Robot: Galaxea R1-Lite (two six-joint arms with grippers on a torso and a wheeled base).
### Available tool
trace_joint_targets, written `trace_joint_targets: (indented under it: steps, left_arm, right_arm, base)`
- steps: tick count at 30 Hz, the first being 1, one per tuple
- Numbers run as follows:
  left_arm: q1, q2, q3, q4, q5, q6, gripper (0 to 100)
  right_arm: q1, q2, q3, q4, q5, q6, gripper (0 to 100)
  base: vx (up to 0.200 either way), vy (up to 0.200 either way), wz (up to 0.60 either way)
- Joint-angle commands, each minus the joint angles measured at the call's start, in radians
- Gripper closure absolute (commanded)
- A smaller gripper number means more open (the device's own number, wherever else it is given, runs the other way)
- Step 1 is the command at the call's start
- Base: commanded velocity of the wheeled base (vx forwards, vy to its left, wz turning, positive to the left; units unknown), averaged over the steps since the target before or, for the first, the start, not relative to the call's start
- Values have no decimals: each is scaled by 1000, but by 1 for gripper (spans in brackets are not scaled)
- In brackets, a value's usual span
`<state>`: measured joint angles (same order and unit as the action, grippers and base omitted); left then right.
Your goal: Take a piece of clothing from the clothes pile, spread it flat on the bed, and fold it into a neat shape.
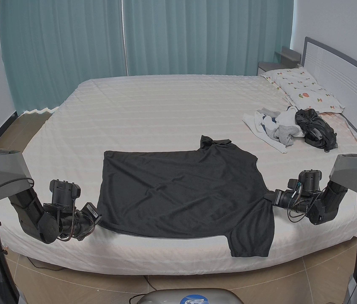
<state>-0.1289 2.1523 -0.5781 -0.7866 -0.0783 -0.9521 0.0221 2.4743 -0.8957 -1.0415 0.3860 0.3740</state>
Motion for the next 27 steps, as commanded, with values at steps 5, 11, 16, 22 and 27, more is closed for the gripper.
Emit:
trace_joint_targets:
  steps: [5,11,16,22,27]
  left_arm:
    - [5,17,-12,0,0,0,100]
    - [3,17,-19,0,2,-27,100]
    - [3,17,-17,0,2,-27,100]
    - [3,17,-17,0,2,-27,100]
    - [5,17,-17,0,2,-27,100]
  right_arm:
    - [9,78,-135,11,-12,0,0]
    - [13,91,-111,12,-32,-3,0]
    - [-14,55,-63,3,-33,0,0]
    - [-44,-11,18,9,-27,-1,0]
    - [-64,-57,104,9,-6,-1,0]
  base:
    - [0,0,0]
    - [0,0,0]
    - [0,0,0]
    - [0,0,0]
    - [0,0,0]
